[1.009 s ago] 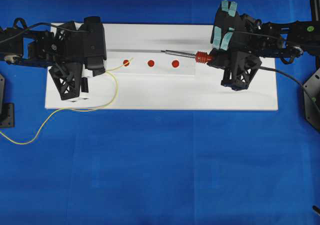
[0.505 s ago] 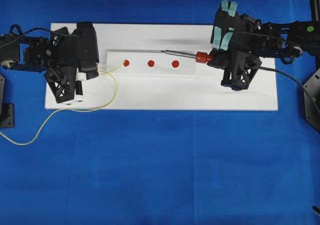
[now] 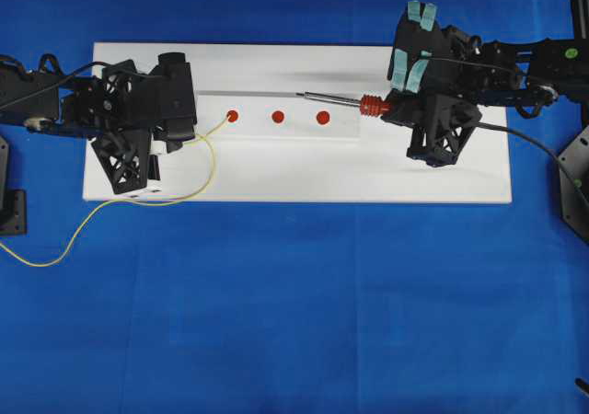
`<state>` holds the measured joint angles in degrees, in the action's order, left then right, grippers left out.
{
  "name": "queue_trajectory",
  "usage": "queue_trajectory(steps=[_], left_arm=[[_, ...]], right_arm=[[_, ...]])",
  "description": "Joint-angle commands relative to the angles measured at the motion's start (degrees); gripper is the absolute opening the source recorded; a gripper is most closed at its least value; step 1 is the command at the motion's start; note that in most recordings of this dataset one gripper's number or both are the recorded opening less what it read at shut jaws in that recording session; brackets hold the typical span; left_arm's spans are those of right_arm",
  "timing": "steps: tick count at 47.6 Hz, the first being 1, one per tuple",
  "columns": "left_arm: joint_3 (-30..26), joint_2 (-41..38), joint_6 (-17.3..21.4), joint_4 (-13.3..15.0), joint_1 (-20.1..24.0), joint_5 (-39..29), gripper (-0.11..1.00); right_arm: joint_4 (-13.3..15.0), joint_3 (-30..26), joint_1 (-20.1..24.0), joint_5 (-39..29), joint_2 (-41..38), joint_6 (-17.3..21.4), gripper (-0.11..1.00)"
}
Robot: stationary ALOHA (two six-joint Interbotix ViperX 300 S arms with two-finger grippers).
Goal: Touch the tip of the soldering iron to the tip of the solder at the mark.
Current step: 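Move iron tip leftward toward the solder tip near the left red dot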
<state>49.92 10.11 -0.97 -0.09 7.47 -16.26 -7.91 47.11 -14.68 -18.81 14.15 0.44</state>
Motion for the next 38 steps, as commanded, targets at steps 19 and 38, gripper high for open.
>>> queue_trajectory(steps=[19, 38], left_arm=[[-4.0, 1.6, -0.4, -0.1, -1.3, -4.0, 0.02], [-7.9, 0.7, 0.0, -0.1, -0.8, -10.5, 0.02]], right_arm=[[0.0, -5.0, 1.1, -0.7, -3.0, 0.2, 0.06], [0.1, -11.7, 1.5, -4.0, -9.5, 0.2, 0.06]])
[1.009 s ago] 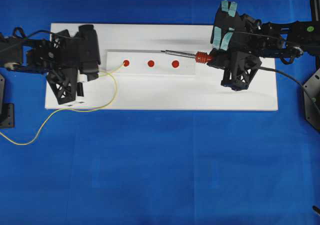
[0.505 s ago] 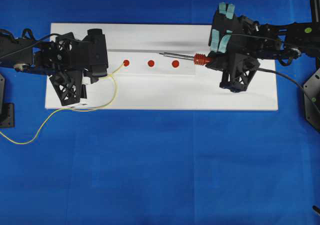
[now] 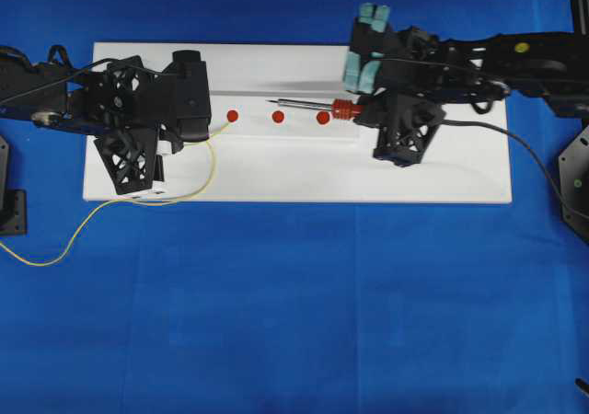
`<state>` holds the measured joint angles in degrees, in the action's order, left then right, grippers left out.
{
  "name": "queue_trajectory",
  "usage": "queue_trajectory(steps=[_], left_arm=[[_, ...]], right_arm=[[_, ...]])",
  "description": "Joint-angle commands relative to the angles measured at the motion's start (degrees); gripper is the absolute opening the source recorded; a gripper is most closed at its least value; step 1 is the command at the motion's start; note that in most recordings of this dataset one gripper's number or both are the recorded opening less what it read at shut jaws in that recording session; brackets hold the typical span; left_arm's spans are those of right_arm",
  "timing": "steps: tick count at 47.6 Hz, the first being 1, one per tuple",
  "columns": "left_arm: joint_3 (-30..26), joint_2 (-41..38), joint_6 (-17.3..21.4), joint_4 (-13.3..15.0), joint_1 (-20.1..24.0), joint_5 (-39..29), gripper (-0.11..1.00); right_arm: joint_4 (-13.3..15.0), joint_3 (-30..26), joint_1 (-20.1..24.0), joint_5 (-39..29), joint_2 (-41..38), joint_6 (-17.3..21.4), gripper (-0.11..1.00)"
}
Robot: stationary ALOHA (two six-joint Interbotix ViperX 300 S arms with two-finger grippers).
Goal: Touch the tip of the soldering iron to the tip of the solder at the mark.
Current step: 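Move iron tip leftward toward the solder tip near the left red dot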
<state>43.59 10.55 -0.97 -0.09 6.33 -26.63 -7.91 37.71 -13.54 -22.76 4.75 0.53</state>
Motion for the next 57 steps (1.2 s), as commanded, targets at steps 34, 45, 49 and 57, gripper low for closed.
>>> queue_trajectory(steps=[34, 45, 49, 57], left_arm=[[-2.2, -0.3, 0.2, -0.1, 1.0, -0.6, 0.02], [-2.2, -0.3, 0.3, -0.1, 1.0, -0.8, 0.02], [-2.2, -0.2, 0.3, -0.1, 1.1, -0.8, 0.02], [-2.4, -0.3, 0.2, -0.1, 1.3, -0.8, 0.02]], right_arm=[[1.8, -11.7, 1.8, -4.7, -9.1, -0.2, 0.06], [1.9, -12.6, 1.8, -6.2, -9.9, -0.2, 0.06], [1.9, -12.9, 1.8, -6.2, -10.1, -0.2, 0.06], [1.9, -13.4, 2.2, -6.5, -10.4, -0.3, 0.06]])
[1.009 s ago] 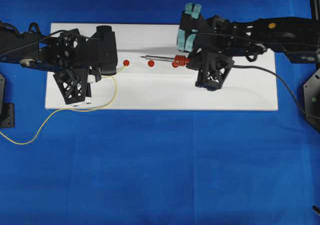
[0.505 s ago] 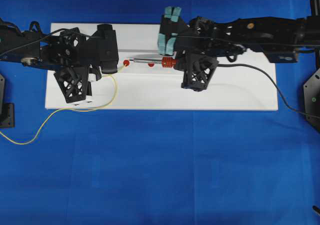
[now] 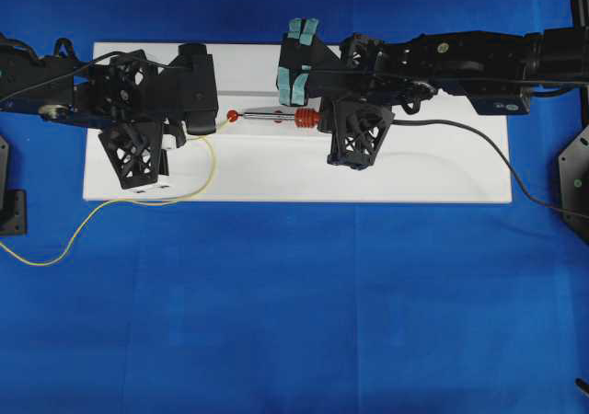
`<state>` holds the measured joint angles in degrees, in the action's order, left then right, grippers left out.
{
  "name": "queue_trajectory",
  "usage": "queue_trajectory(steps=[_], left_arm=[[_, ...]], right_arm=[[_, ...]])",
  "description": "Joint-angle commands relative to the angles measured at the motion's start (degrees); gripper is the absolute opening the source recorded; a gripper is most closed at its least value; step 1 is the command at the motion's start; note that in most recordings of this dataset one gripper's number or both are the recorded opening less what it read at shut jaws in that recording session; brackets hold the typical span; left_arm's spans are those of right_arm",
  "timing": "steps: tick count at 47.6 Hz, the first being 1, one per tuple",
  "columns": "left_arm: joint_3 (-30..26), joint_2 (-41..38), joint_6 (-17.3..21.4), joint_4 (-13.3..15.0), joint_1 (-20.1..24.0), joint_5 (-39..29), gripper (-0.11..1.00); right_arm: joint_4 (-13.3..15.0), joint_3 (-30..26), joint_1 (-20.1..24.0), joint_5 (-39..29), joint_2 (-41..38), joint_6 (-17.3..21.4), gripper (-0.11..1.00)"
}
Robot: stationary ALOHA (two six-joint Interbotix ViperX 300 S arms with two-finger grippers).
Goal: Touch the tip of the soldering iron to the tip of the solder at the mark.
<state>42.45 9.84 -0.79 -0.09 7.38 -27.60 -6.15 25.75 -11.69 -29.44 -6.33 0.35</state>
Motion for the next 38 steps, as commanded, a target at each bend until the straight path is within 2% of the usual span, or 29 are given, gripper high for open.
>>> queue_trajectory(steps=[1, 38], left_arm=[[-1.2, 0.4, 0.0, -0.1, 0.3, 0.1, 0.02], [-3.1, -0.9, 0.1, -0.1, 0.4, -1.9, 0.02]], right_arm=[[0.2, -1.5, 0.4, 0.1, 0.7, 0.0, 0.06], [0.6, -1.4, 0.4, -0.3, 0.7, 0.1, 0.06]])
